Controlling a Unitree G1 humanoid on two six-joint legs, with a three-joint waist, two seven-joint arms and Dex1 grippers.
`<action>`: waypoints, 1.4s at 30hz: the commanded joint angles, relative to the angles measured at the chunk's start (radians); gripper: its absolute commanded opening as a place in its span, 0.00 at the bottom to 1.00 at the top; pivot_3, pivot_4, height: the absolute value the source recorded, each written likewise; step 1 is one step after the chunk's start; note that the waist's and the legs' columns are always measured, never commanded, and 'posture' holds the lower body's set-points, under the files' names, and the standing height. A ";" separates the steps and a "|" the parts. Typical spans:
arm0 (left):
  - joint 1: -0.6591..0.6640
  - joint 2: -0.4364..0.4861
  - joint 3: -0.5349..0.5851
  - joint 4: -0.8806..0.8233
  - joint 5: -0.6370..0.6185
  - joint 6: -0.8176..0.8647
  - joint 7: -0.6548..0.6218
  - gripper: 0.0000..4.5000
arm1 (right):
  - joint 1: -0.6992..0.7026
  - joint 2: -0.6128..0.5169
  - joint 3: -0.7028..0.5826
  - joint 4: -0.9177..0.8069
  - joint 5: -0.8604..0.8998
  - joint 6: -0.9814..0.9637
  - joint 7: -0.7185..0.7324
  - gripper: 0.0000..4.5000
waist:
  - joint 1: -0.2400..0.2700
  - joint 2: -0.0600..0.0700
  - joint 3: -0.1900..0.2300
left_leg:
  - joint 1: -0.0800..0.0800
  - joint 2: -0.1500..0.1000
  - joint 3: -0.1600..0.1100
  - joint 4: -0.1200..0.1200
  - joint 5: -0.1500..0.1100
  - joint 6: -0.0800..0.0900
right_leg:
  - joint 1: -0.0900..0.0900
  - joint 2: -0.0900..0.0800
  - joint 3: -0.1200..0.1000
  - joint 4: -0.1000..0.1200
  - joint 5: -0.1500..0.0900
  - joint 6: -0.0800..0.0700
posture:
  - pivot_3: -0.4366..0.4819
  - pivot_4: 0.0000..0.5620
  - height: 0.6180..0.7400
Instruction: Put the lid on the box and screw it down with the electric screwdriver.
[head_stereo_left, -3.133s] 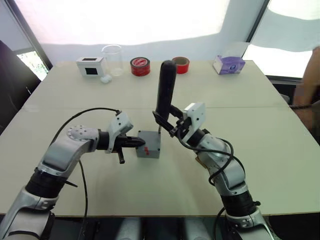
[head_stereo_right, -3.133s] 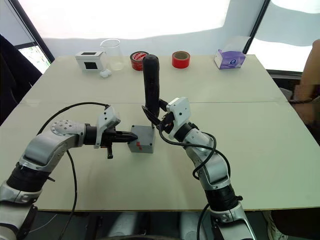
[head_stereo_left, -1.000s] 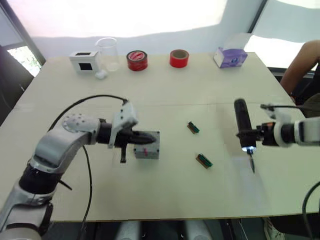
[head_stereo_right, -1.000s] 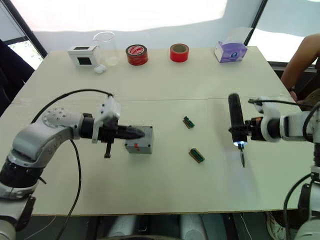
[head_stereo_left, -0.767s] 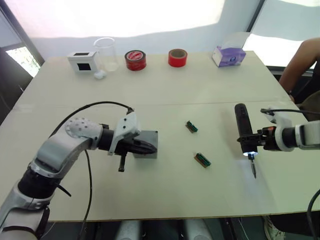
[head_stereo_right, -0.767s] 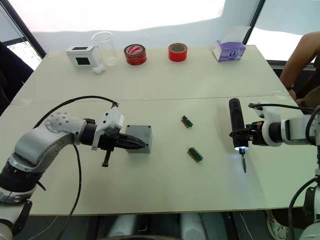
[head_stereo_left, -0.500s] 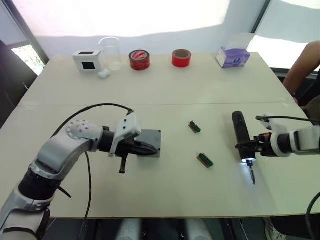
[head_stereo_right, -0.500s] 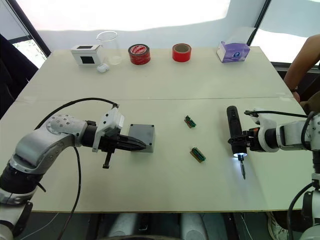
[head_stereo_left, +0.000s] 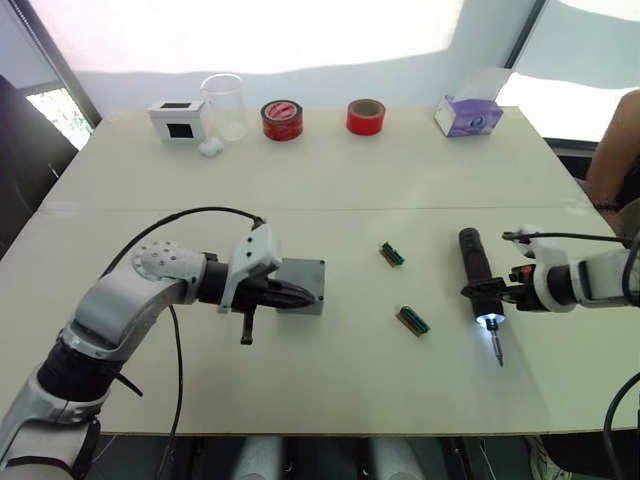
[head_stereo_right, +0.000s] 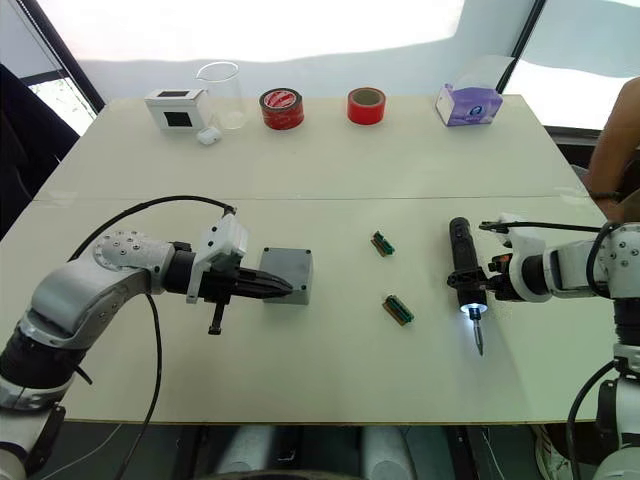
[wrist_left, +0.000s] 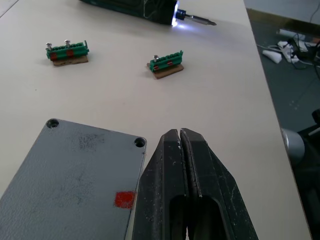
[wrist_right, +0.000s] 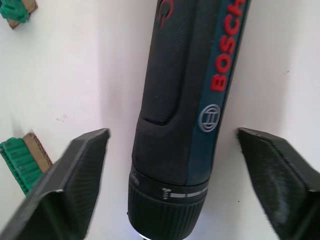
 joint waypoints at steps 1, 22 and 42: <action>-0.015 0.000 0.040 -0.001 -0.008 -0.007 0.008 0.00 | 0.000 -0.003 -0.018 -0.011 -0.048 0.006 0.001 0.99 | 0.000 0.000 0.000 | 0.000 0.000 0.000 0.000 0.000 0.000 | 0.000 0.000 0.000 0.000 0.000 0.000 | 0.48 0.27 1.00; -0.074 0.050 0.183 0.224 0.066 -0.053 0.086 0.00 | -0.197 0.093 0.063 -0.521 0.027 -0.139 0.240 0.99 | -0.003 0.002 0.001 | -0.001 0.000 0.001 0.000 0.000 0.000 | -0.002 0.000 0.000 0.001 0.000 0.000 | 0.48 0.27 1.00; 0.184 -0.017 0.105 0.141 0.163 -0.044 0.204 0.00 | 0.088 0.356 0.525 -0.691 -0.417 -0.578 0.407 0.99 | -0.004 -0.005 0.000 | 0.000 -0.001 -0.001 0.002 0.000 0.000 | -0.002 -0.003 0.000 0.002 0.002 0.002 | 0.48 0.27 1.00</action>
